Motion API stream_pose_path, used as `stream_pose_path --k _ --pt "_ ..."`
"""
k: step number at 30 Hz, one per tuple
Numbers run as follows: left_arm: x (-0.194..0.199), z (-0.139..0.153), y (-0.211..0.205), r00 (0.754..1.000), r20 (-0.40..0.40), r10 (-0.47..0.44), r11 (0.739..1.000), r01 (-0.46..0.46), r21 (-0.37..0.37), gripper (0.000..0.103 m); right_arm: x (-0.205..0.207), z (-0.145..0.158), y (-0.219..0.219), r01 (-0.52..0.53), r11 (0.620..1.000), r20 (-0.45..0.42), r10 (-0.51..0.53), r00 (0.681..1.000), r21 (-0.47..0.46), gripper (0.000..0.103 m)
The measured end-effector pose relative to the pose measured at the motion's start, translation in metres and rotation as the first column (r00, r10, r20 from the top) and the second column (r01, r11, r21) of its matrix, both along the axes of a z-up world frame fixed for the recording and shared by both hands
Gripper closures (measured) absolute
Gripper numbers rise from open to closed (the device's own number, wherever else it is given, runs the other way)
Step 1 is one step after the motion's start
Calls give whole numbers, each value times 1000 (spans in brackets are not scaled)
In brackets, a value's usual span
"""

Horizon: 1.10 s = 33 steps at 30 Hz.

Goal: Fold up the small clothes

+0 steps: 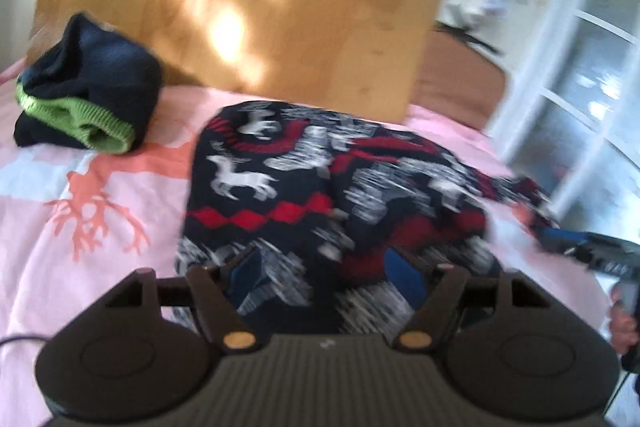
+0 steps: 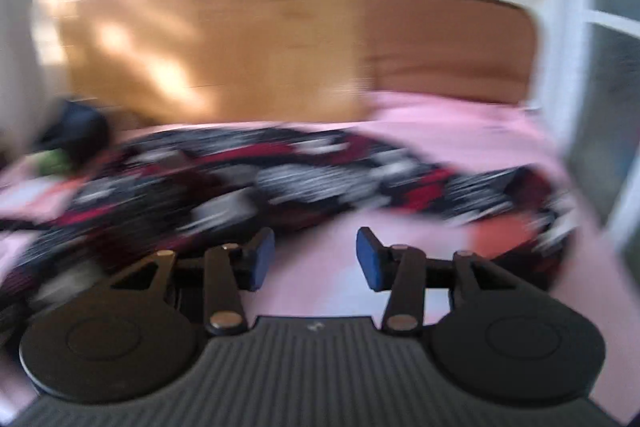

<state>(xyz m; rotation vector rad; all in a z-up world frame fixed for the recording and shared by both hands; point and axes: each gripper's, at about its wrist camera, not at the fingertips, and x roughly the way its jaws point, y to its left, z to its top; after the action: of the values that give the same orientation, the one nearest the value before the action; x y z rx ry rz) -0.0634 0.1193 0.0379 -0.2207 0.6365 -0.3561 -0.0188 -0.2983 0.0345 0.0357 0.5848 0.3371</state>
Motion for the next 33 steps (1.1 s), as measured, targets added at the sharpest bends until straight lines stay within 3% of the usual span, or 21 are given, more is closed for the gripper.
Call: stream_pose_path --k 2,5,8,10,11,13,16,17,19,22,24,26,30,31,33 --pt "-23 -1 -12 997 2 -78 996 77 40 33 -35 -5 13 -83 996 2 83 997 39 50" --pt "-41 -11 -30 985 -24 -173 980 174 92 33 -60 -13 32 -126 992 12 126 992 -21 46" --pt "-44 -21 -48 975 -49 -216 965 221 144 33 -47 -26 43 -143 989 -36 142 989 -38 46" --pt "-44 -28 -57 973 -75 -219 960 229 163 33 -41 -36 54 -112 988 -70 104 992 -109 48" --pt "-44 -33 -63 973 -93 -213 957 227 181 33 -40 -39 54 -100 987 -79 91 993 -125 51" --pt "-47 -39 -71 979 -81 -189 945 204 258 40 -26 -40 48 -67 991 -87 58 995 -114 84" --pt "-52 -39 -75 984 -46 -173 917 178 356 74 -19 -12 16 47 998 -53 -50 997 -48 86" --pt "-51 -37 -73 981 -57 -185 918 193 347 102 -18 0 0 84 996 -44 -83 996 6 86" --pt "-46 -29 -57 974 -112 -199 938 223 267 101 -22 20 -27 122 982 -61 -114 992 142 86" --pt "-53 -9 -33 980 -80 -184 957 197 212 101 -29 38 -57 104 924 -106 -70 992 368 86" --pt "-60 5 -15 985 -54 -162 968 169 186 101 -29 36 -60 82 901 -147 -20 989 425 86" --pt "-62 13 -3 990 -34 -135 975 139 175 101 -28 20 -55 98 897 -204 -9 979 431 86" --pt "-62 16 16 998 -16 -54 985 56 162 96 -11 -59 -52 268 885 -470 -64 880 382 86" --pt "-61 15 21 999 -21 -32 987 35 155 94 -8 -70 -51 293 898 -477 -110 872 328 87" --pt "-60 12 30 1000 -28 12 989 -8 144 80 -4 -68 -52 330 906 -401 -207 892 266 82"
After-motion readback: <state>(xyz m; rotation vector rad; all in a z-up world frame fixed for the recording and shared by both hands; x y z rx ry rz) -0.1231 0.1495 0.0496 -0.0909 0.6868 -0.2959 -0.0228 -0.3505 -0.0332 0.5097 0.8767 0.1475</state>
